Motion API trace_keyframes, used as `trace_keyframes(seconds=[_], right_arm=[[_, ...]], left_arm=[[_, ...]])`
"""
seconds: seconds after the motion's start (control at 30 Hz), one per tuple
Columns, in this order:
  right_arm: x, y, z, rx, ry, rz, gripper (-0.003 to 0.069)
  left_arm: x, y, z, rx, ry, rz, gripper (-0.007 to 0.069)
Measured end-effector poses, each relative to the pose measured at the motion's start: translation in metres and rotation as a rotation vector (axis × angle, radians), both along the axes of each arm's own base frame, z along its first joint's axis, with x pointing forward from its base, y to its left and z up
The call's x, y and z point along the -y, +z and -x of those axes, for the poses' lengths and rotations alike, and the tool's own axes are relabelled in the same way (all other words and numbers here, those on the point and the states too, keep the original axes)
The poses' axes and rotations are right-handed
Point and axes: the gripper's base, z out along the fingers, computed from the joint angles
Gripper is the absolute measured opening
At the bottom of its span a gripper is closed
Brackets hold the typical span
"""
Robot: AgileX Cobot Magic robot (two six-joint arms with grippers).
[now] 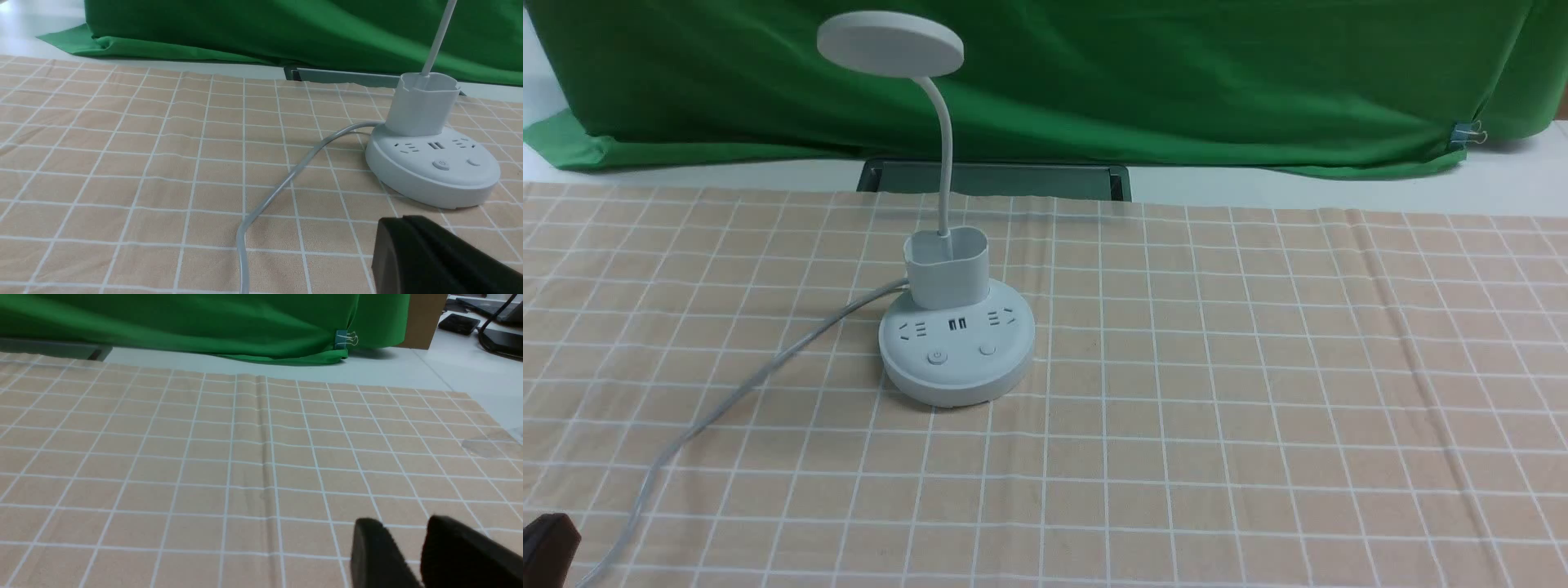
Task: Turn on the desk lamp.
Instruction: Use the left arm to press the button switch on the lamp holder
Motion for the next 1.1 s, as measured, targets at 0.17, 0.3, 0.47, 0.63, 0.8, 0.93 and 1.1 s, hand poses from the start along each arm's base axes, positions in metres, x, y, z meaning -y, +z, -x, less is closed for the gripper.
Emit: trace_keyframes(seconds=[0.17,0.3,0.47,0.63,0.8,0.93,1.1], right_arm=[[0.0000,0.0000,0.0000,0.000,0.000,0.000,0.0240],[0.0000,0.0000,0.0000,0.000,0.000,0.000,0.0240],[0.0000,0.0000,0.0000,0.000,0.000,0.000,0.0240],[0.0000,0.0000,0.0000,0.000,0.000,0.000,0.0240],[0.0000,0.0000,0.0000,0.000,0.000,0.000,0.0240],[0.0000,0.0000,0.0000,0.000,0.000,0.000,0.0240],[0.0000,0.0000,0.0000,0.000,0.000,0.000,0.0241]], left_arm=[[0.0000,0.0000,0.0000,0.000,0.000,0.000,0.0001],[0.0000,0.0000,0.0000,0.000,0.000,0.000,0.0001],[0.0000,0.0000,0.0000,0.000,0.000,0.000,0.0001],[0.0000,0.0000,0.0000,0.000,0.000,0.000,0.0001],[0.0000,0.0000,0.0000,0.000,0.000,0.000,0.0001],[-0.0006,0.0000,-0.0001,0.003,0.002,-0.030,0.0001],[-0.0011,0.0007,-0.0002,0.015,0.004,-0.059,0.0001]])
